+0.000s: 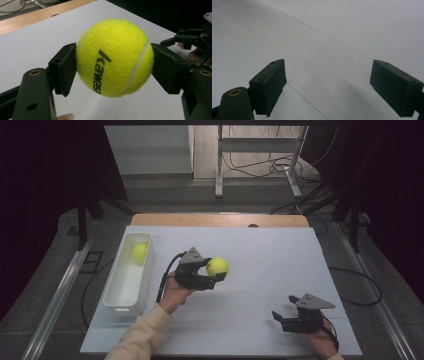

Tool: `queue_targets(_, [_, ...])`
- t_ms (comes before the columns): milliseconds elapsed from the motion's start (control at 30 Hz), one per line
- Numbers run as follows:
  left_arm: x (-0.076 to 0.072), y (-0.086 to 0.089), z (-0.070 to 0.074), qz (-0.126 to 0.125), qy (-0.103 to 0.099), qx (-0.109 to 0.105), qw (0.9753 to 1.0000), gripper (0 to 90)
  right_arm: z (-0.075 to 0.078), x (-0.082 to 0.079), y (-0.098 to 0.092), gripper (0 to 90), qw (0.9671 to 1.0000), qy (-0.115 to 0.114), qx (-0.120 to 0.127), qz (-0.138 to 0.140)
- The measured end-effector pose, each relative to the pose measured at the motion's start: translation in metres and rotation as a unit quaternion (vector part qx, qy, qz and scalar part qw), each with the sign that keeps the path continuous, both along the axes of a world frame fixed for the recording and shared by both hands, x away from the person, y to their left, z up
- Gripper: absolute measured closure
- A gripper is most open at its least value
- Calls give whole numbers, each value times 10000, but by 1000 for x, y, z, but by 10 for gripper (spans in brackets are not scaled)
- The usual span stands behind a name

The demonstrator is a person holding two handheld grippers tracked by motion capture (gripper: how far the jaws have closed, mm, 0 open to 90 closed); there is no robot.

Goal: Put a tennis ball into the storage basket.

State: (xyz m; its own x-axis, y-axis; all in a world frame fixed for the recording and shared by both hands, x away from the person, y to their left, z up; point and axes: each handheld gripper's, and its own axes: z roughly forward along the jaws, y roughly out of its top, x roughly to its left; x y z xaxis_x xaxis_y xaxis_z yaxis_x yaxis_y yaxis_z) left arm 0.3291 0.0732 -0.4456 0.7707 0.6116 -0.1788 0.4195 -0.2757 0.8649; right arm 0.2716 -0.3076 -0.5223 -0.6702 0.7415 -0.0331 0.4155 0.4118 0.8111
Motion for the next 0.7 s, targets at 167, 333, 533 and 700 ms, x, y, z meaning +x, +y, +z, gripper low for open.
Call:
queue_targets(167, [-1, 8, 1, 110, -1, -32, 9999, 266, 0, 0, 0, 140, 10000, 5, -7, 0])
queue_targets(333, [-2, 15, 1, 203, -8, -46, 9998, 266, 0, 0, 0, 139, 10000, 9, -7, -4])
queue_targets(533, [-3, 25, 3, 312, -18, -79, 9995, 266, 0, 0, 0, 140, 10000, 14, 37, 4])
queue_targets(700, [-4, 33, 4, 403, -25, -98, 9991, 267, 0, 0, 0, 139, 10000, 11, 37, -1])
